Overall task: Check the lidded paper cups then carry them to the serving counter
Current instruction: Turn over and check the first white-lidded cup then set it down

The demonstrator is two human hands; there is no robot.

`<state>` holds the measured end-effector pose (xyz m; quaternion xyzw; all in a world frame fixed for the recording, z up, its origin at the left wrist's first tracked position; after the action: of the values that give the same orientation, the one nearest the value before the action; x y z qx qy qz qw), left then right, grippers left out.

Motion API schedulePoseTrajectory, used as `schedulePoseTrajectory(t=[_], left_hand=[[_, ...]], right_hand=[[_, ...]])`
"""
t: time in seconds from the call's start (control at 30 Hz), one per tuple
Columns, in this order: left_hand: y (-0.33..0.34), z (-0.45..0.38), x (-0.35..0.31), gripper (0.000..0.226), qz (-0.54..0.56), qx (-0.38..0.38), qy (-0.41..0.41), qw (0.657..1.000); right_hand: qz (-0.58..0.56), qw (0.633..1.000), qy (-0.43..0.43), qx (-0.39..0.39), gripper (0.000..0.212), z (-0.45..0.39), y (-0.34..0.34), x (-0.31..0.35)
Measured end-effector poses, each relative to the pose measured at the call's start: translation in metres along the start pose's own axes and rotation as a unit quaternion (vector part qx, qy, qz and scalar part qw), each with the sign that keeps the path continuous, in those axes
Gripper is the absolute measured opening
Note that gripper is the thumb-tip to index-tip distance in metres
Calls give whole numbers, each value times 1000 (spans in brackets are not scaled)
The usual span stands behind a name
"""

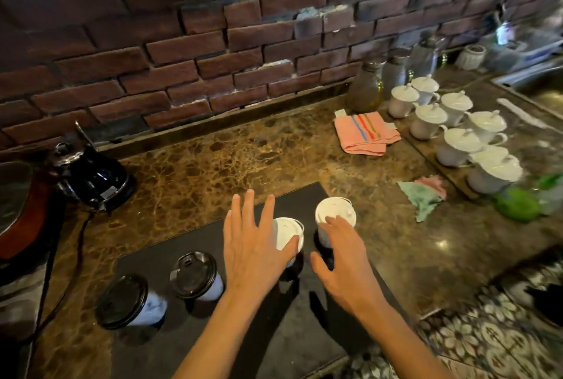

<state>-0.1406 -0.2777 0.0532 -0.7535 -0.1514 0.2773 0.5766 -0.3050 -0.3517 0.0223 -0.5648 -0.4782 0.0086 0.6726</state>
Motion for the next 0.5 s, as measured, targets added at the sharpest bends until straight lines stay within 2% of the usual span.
schedulePoseTrajectory(t=[0.13, 0.27, 0.5], left_hand=[[24, -2, -11, 86, -10, 51, 15, 999], [49, -5, -12, 86, -33, 113, 23, 993], [74, -8, -9, 81, -30, 154, -16, 988]], right_hand=[[-99, 991, 59, 71, 56, 19, 30, -22], [-145, 974, 113, 135, 60, 6, 56, -33], [-238, 954, 108, 143, 65, -36, 93, -37]])
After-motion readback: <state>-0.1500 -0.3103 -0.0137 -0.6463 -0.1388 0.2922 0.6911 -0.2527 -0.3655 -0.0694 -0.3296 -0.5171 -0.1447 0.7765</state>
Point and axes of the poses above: each hand's wrist, its own z-axis away from the middle knuckle, its own y-axis out of the palm, x = y × z, the point moved 4 cm from there along -z, towards the middle knuckle, and after that the axes turned 6 degrees about -y, right-handed, at the moved point
